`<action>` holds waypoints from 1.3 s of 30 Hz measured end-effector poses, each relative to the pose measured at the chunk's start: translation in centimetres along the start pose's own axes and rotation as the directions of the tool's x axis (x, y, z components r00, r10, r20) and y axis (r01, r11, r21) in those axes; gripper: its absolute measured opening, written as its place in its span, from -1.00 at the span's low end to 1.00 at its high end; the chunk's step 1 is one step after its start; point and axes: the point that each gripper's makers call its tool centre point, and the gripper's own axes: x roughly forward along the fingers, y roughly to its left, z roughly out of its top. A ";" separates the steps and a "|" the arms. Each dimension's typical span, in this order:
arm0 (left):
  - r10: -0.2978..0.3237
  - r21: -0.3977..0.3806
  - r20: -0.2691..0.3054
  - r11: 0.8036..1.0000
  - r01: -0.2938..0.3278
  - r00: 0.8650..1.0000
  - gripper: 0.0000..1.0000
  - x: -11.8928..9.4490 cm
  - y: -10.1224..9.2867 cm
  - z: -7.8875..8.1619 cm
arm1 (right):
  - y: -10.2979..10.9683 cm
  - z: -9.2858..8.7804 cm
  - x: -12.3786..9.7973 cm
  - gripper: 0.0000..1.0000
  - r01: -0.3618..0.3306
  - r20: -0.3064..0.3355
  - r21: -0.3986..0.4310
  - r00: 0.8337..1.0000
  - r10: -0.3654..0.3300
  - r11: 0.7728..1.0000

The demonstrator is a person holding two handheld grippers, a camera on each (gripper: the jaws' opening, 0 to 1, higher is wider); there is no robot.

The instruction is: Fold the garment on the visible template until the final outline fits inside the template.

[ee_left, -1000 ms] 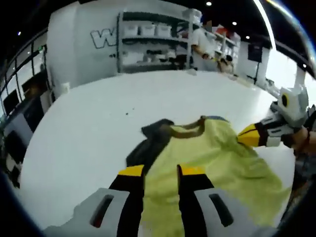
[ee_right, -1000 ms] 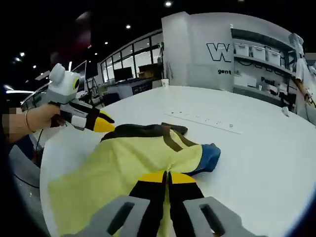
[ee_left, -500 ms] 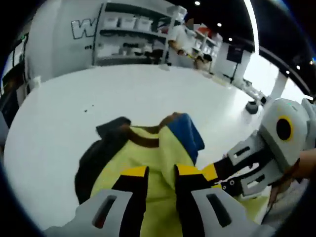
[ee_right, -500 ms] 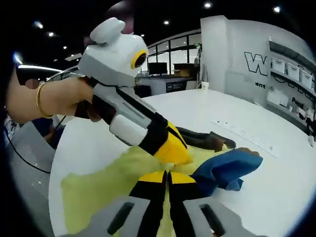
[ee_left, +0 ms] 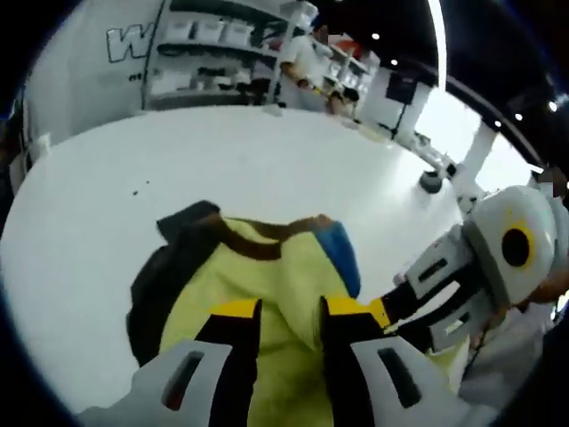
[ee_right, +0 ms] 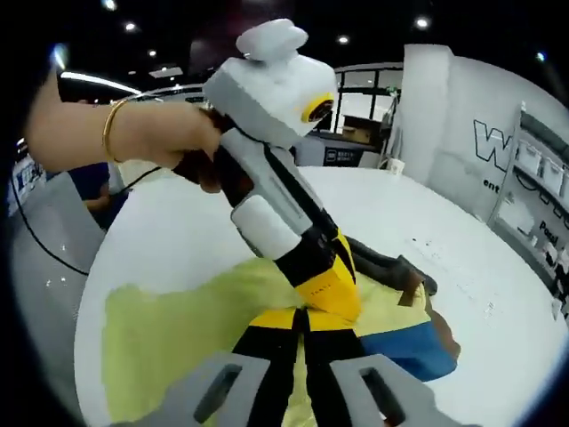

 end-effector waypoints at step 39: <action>0.252 -0.291 0.232 0.940 -0.180 0.940 -0.99 -2.7 4.4 -1.2 | -8.7 -3.8 -4.1 -0.57 0.220 0.037 0.349 0.968 -0.249 0.911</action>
